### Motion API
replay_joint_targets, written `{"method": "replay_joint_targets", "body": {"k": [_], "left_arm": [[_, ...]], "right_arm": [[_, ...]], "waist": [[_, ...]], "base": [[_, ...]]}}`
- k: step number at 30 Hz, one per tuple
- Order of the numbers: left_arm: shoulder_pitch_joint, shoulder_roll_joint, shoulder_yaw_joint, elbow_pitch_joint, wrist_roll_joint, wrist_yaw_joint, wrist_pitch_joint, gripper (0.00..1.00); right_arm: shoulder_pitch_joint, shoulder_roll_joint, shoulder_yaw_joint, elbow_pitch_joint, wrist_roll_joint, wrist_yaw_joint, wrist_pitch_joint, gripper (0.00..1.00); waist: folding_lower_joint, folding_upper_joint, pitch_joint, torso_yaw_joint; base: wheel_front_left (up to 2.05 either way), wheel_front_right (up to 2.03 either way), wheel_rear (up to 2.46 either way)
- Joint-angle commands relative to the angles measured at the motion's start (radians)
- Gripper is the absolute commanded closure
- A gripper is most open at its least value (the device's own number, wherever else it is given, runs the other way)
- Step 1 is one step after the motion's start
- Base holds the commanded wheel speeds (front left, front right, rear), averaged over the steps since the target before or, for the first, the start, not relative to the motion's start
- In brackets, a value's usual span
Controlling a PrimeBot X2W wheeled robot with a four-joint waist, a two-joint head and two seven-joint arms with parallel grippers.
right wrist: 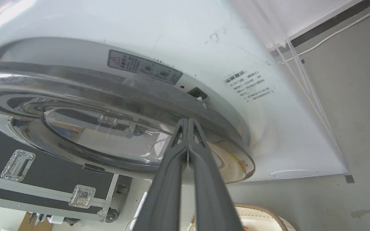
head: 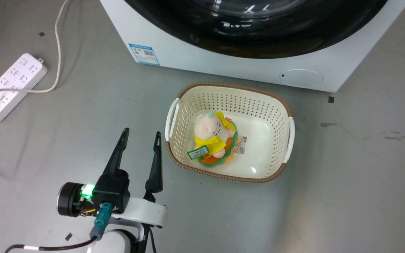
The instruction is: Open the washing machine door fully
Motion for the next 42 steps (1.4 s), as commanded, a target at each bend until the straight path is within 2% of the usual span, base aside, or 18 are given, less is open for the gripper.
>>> {"method": "replay_joint_targets", "body": {"k": [1,18,23,34,37,42], "left_arm": [[-0.016,0.003,-0.008,-0.003,-0.006,0.009,-0.012,0.0],[-0.061,0.002,-0.056,-0.008,-0.02,0.033,-0.049,0.0],[-0.07,0.002,-0.069,-0.003,-0.024,0.043,-0.06,0.0],[-0.065,0.002,-0.088,0.029,-0.033,0.05,-0.083,0.0],[-0.052,0.002,-0.094,0.042,-0.036,0.046,-0.089,0.0],[-0.004,0.002,-0.096,0.068,-0.037,0.039,-0.089,0.0]], "right_arm": [[-0.054,-0.016,-0.012,0.035,0.03,0.0,0.015,1.0],[-0.378,-0.087,-0.068,0.315,0.184,0.0,0.163,1.0],[-0.422,-0.097,-0.084,0.386,0.233,0.0,0.254,1.0],[-0.345,-0.092,-0.109,0.494,0.337,0.0,0.389,1.0],[-0.284,-0.072,-0.119,0.49,0.379,0.0,0.433,1.0],[-0.119,-0.002,-0.128,0.417,0.415,0.0,0.479,1.0]], "waist": [[-0.0001,-0.0001,0.011,0.009],[-0.0001,-0.0001,0.121,0.071],[-0.0001,-0.0001,0.129,0.082],[-0.0001,-0.0001,0.038,0.076],[-0.0001,-0.0001,-0.011,0.07],[-0.0001,-0.0001,-0.11,0.055]], "base": [[0.0,0.0,0.0],[0.0,0.0,0.0],[0.0,0.0,0.0],[0.0,0.0,0.0],[0.0,0.0,0.0],[0.0,0.0,0.0]]}}
